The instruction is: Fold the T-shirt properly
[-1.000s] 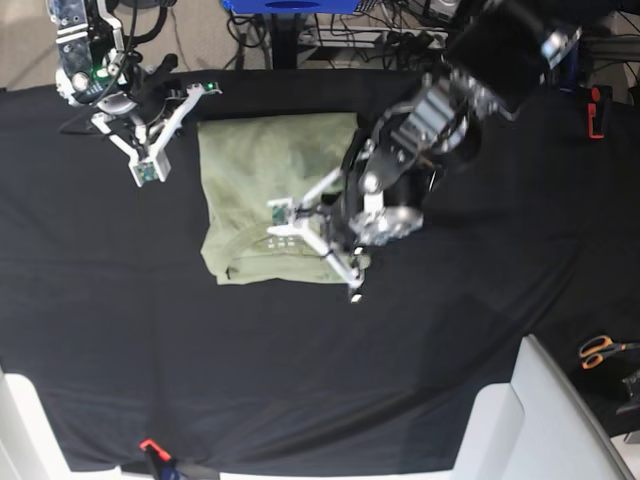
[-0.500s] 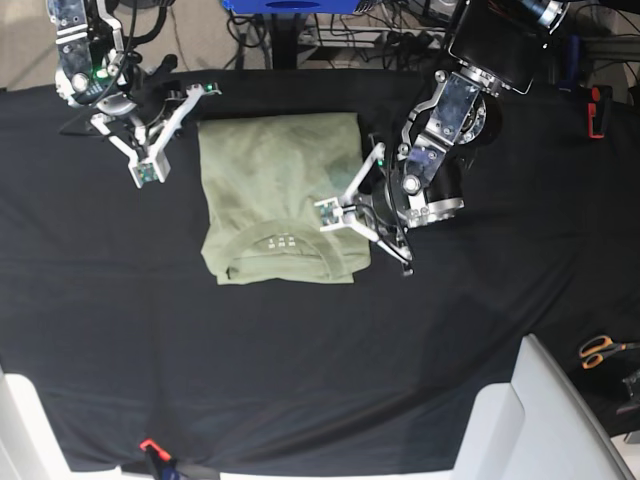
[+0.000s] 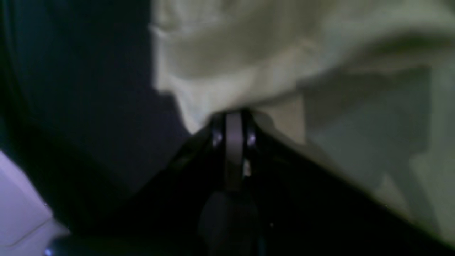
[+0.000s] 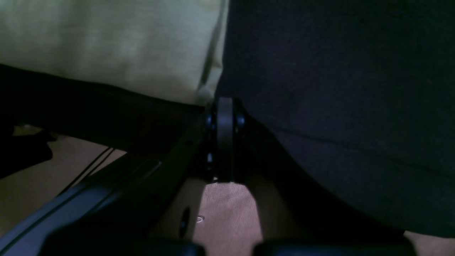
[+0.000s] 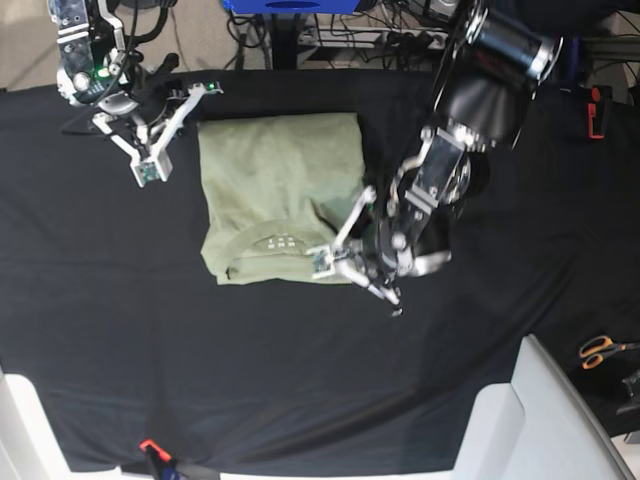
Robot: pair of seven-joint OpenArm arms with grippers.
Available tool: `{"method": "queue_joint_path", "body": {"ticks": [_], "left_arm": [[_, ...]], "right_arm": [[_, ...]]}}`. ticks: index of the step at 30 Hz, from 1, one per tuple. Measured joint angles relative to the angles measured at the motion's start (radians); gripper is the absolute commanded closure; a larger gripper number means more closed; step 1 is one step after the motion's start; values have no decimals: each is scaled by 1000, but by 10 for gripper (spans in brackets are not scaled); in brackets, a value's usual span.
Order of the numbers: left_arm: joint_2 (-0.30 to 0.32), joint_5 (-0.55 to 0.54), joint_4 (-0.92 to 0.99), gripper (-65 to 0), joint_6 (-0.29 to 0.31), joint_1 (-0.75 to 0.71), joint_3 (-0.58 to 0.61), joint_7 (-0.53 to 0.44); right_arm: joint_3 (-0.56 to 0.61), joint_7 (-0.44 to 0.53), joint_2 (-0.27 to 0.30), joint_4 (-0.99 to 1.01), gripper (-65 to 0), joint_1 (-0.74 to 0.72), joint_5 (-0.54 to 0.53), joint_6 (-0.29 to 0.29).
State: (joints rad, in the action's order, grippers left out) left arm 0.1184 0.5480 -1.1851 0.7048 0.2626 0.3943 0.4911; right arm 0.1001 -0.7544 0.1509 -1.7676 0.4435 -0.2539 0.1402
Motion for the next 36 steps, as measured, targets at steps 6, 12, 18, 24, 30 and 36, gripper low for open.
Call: {"method": "queue_joint_path", "body": {"ticks": [6,12,18,24,30,36], "left_arm": [[-35,2,178,0,0,68,-8,-113],[-60,1,213,0,2,113,0,-137],[-60,1,218,0,0,163,2,-138],[-77,1,325,0,3,217,2,-145],[-85,2,405,0,0,270,-8,-298],[-93,-6,208,0,-17,256,-24,-203]], "right_arm": [[0,0,1,0,0,0,0,0],[0,-1,3,1,0,1,0,0],[0,0,3,1,0,0,0,0],[0,0,3,1,0,0,0,0],[1,0,3,1,0,0,0,0],[-3,1,6,0,0,-1,0,0]]}}
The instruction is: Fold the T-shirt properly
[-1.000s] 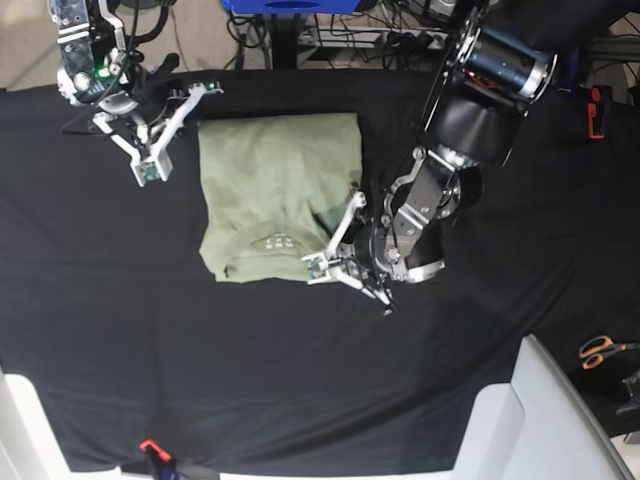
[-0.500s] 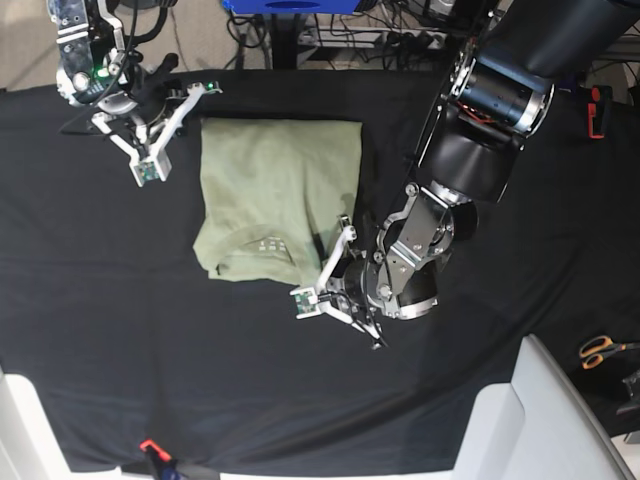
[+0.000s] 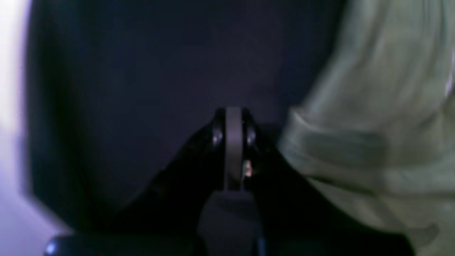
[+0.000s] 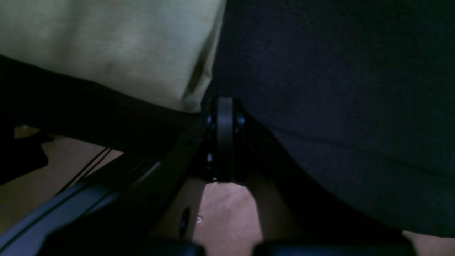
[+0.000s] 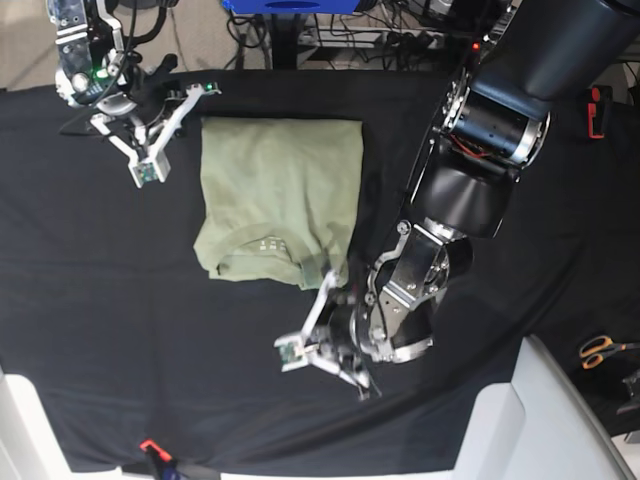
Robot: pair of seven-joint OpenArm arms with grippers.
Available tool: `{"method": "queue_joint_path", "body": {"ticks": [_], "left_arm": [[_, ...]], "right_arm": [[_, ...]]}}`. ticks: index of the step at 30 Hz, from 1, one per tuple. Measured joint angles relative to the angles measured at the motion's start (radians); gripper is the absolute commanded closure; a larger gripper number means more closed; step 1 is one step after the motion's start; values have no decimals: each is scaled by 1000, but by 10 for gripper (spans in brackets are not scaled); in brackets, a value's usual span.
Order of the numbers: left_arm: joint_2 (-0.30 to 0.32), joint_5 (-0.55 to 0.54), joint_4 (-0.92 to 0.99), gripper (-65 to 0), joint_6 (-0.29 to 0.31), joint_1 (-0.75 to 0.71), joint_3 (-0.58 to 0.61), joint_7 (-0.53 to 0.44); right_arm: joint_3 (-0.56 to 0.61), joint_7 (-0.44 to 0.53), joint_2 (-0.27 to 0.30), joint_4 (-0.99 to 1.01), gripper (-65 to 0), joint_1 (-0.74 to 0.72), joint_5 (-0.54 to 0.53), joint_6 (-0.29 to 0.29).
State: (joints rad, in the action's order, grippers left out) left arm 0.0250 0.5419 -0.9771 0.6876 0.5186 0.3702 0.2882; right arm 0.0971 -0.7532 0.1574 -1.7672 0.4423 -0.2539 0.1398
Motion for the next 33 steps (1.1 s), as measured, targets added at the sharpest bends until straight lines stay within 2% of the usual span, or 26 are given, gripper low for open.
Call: {"method": "queue_joint_path", "body": {"ticks": [5,8,11,14,16,20,23,25,27,30,33], "left_arm": [[104,9,-290,0,11,-198,-128,101],[155,18,-488,0,0,-338,-214,159],[161,2,-692,0,-2,-499,-280,153],[166,-28,-800,0,19,-687,-347,168],[182,-85,-864,0,18,-792,-407,173],[218,-213,-925,0,-6,-919,-507,160],[237,-293,-923,0,6,-1060,-562,159],[237,-338,-916,0,13,-1138,-605,177],[241,-415,-917,0,3,-1188,-647,155],[241,-497,-900,0,-6,-1260,-683,25],[233,-451,-818,0,-6,-1321,-702,-65]], "right_arm": [[-2,-3,5,-8,0,3,7,0],[-5,3,6,-91,0,34,2,2],[-24,3,27,-178,0,66,3,2],[-29,-3,37,-185,0,93,12,0],[-26,-1,30,-185,0,108,8,0],[-24,6,29,-185,0,122,4,2],[-30,2,37,-190,0,159,8,0],[-62,5,32,-190,0,202,0,7],[-98,0,36,-190,0,241,3,7],[-172,10,59,-190,0,277,4,6],[-193,13,114,-190,0,325,10,0]]}}
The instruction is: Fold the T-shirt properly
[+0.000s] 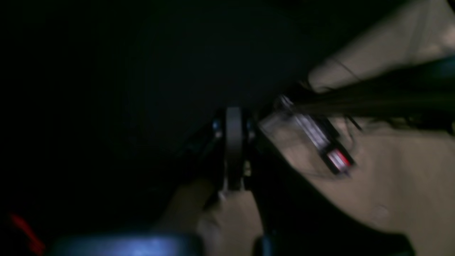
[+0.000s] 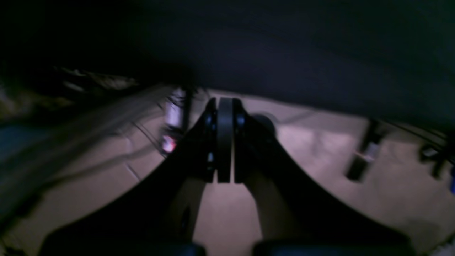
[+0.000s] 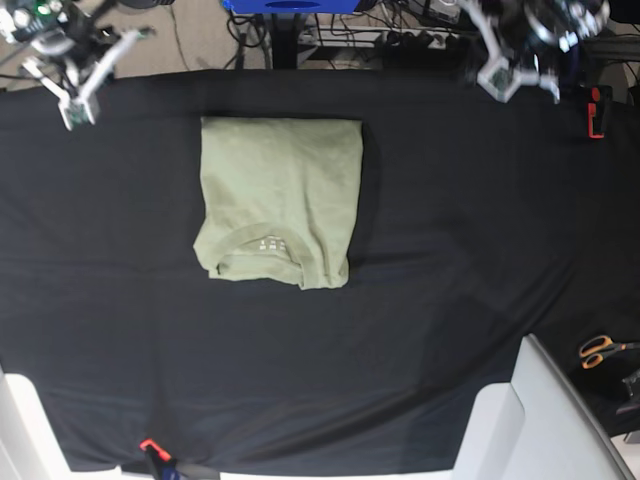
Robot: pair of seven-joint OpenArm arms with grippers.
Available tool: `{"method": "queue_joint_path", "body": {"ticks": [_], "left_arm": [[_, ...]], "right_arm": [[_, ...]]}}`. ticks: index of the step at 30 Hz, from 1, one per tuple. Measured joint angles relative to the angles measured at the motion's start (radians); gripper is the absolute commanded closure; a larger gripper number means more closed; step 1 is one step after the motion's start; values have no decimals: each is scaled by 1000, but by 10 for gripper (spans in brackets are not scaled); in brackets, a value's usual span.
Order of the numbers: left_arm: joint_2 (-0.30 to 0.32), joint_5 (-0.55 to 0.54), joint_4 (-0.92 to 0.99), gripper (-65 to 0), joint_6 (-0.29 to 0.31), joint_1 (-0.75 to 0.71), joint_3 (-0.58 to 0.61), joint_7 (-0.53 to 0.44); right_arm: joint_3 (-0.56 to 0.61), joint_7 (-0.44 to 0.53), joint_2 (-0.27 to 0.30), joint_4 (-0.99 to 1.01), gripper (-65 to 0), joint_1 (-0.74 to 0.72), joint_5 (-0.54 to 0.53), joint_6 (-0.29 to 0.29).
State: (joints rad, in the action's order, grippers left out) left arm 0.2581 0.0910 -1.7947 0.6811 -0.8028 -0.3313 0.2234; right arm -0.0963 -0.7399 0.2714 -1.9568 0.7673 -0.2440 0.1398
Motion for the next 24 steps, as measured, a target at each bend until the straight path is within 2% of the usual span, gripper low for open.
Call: {"method": "queue_joint_path", "body": {"ticks": [2,5,6,10,13,14,17,22,24], "left_arm": [[0,29,66,0,0,-21,-2,-57],[0,58,173,0,0,-35,-2,-134],[0,63,212,0,-22,-45,-2,-150],[0,77,384,0,-107,-101,4,-267],[-2,67,531,0,-106,-108,5,-359],[-6,60,595,0,-106,-89,5,-391],[-27,81,811,0,-121,16,32,-434],[-37,74,1234,0,-114,285,164,-544],[-35,56,1433,0,-119,402,213,-578]], "right_arm": [[0,-3,23,1,0,46,-6,7],[0,3,25,16,0,98,-10,10],[2,16,25,34,0,110,-12,12],[10,115,25,174,0,156,-6,3],[13,200,24,338,0,169,-3,5],[16,255,25,414,0,153,-12,12],[96,297,31,658,0,24,3,3],[294,365,10,1162,0,-300,-14,11],[362,487,-4,1392,0,-405,-21,15]]}}
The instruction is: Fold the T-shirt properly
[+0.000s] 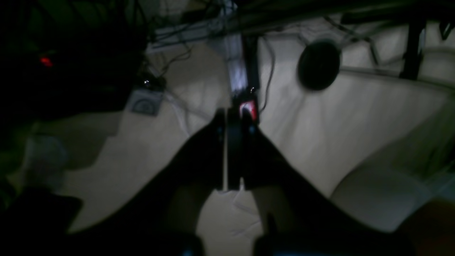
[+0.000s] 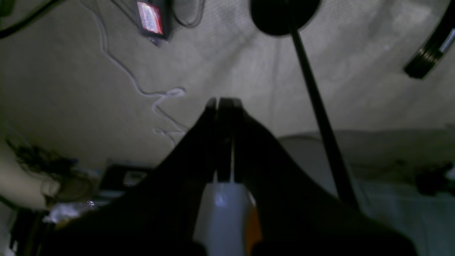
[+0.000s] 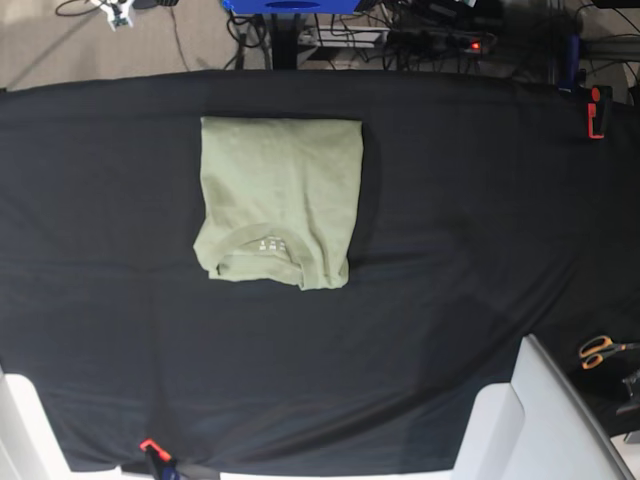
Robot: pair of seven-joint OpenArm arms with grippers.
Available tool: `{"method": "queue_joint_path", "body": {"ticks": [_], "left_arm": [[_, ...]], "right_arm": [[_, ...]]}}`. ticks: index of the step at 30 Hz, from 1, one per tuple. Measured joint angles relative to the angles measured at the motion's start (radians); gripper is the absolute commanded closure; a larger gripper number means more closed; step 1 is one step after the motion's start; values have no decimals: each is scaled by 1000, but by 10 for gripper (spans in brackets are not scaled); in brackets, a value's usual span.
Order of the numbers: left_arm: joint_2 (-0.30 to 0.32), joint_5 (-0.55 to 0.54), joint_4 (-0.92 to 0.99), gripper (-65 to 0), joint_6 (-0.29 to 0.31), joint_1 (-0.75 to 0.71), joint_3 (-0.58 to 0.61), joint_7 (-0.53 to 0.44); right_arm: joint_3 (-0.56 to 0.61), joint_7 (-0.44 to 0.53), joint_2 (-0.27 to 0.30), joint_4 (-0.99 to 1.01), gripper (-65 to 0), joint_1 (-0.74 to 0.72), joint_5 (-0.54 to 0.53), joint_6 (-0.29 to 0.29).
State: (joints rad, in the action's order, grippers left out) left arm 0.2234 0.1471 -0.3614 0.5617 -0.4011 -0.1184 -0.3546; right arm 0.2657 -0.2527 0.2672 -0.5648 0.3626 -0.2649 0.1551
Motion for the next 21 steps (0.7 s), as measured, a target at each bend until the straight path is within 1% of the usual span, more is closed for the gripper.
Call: {"method": "queue_joint_path", "body": {"ticks": [1,2,4,6,8,10,12,13,14,18,21], "left_arm": [[0,13,101,0,-11,61,36,7],[-3,9,200,0,-8,122,85,6],[-31,13,327,0,-10,215,181,13],[-68,10,347,0,-10,262,283,7],[-88,3,308,0,-77,272,350,-2],[-81,5,270,0,-193,267,374,3],[-61,3,263,0,-264,262,376,3],[-50,6,265,0,-286,261,376,3],[-43,6,265,0,-298,260,378,4],[-29,10,265,0,-296,256,384,6],[-26,10,263,0,-293,259,384,5]], "right_arm": [[28,39,-20,111,0,-47,19,-21],[59,148,-42,235,0,-90,16,-21],[116,306,-94,424,0,-148,10,-16],[159,474,-137,517,0,-163,10,-3],[147,579,-149,521,0,-153,9,3],[109,614,-138,521,0,-150,10,-6],[74,618,-123,512,0,-145,4,-17],[62,623,-119,509,0,-140,3,-19],[55,624,-120,508,0,-137,4,-19],[21,616,-139,506,0,-124,8,-11],[0,617,-135,506,0,-130,7,-8]]}}
